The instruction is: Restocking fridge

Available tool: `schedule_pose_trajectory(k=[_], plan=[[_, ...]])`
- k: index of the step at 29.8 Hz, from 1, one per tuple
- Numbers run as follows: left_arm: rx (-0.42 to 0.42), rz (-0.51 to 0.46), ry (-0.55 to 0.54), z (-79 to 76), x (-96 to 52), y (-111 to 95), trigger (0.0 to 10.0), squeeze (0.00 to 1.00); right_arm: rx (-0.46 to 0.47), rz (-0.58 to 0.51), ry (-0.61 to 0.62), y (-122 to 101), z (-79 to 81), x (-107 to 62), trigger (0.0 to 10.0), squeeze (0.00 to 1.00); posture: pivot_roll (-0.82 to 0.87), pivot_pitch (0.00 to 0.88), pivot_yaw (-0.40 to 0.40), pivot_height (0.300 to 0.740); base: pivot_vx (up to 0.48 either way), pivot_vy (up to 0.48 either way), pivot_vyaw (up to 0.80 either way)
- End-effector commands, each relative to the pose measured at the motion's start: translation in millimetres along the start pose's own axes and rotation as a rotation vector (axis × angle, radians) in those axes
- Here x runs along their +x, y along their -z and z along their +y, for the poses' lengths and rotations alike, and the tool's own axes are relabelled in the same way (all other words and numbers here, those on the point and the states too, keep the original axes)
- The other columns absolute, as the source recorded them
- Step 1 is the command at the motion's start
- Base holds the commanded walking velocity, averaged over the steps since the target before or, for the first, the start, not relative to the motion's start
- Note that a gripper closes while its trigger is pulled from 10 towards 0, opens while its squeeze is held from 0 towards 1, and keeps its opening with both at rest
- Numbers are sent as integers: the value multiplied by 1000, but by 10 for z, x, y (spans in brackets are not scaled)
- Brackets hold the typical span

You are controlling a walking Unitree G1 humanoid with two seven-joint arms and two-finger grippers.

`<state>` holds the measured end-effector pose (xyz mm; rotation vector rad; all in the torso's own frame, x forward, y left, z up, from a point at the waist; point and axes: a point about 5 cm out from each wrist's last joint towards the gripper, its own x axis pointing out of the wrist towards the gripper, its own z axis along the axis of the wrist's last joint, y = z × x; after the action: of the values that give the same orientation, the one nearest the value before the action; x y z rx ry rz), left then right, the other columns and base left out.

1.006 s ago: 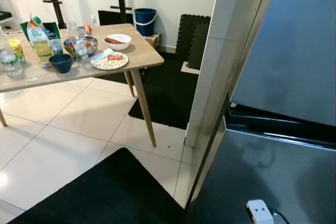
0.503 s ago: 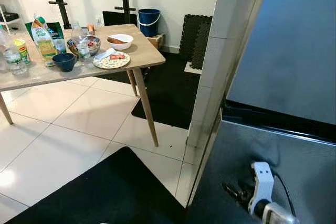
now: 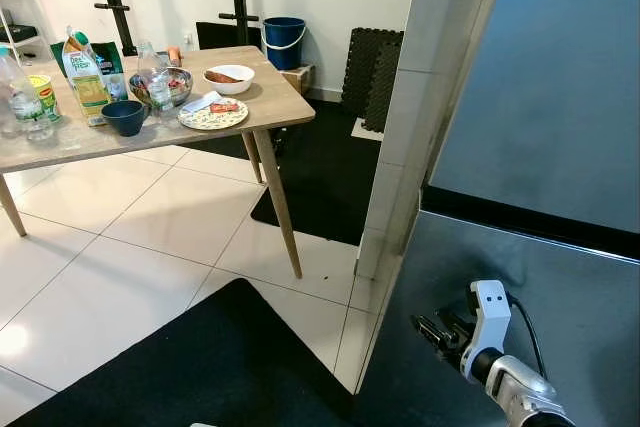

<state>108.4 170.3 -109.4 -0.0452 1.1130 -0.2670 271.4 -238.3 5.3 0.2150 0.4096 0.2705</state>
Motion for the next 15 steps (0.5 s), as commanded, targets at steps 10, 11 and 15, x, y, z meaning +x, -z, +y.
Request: schedule_pose_trajectory(k=[10,11,15], plan=[[-17,55,17,-69,-8,145,10000,0,-186,328,153,562,-71,-247,10000,0,-41,5,-39,740,0,0,0],[-17,55,17,-69,-8,145,10000,0,-186,328,153,562,-71,-247,10000,0,-41,5,-39,740,0,0,0],[-15,59,20,-81,-5,152,10000,0,-176,511,271,966,-135,-553,10000,0,-45,3,-38,740,0,0,0]])
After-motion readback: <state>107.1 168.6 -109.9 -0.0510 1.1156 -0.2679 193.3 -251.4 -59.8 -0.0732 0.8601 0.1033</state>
